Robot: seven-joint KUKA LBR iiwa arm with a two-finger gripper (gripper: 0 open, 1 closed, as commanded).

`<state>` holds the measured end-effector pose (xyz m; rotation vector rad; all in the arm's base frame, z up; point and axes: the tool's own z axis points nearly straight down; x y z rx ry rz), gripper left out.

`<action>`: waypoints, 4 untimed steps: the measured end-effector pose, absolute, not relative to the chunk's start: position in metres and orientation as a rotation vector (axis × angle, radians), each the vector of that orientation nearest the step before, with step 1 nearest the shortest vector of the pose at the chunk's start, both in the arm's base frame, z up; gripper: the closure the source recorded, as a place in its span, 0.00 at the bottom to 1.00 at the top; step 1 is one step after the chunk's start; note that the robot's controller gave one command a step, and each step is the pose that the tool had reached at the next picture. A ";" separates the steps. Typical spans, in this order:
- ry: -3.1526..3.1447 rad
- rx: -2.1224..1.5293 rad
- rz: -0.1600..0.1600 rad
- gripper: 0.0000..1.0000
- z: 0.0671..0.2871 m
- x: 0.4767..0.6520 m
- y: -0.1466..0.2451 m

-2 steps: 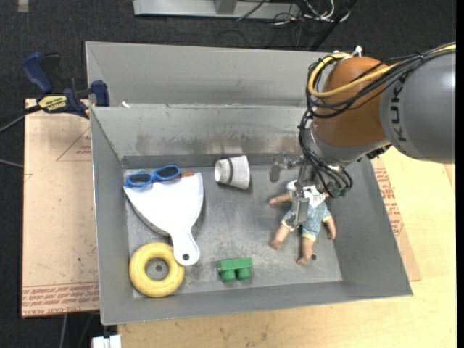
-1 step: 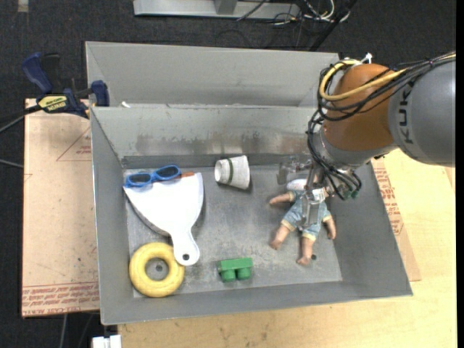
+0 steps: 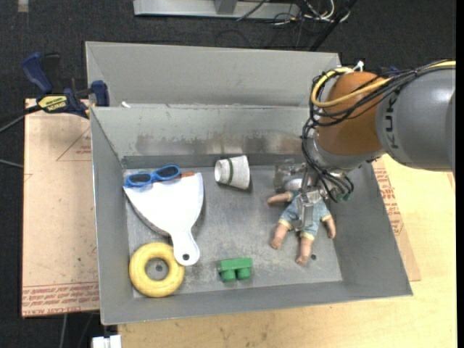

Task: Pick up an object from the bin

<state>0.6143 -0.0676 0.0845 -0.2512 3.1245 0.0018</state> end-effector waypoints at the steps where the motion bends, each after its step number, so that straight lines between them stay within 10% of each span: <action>1: 3.095 -0.476 0.006 1.00 0.071 0.624 -0.105; 3: 3.101 -0.479 0.010 1.00 0.111 0.622 -0.105; 4: 3.097 -0.452 0.010 0.00 0.130 0.623 -0.110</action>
Offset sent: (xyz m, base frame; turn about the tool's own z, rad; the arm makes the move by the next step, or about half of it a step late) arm 0.0000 0.0000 0.0000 0.0000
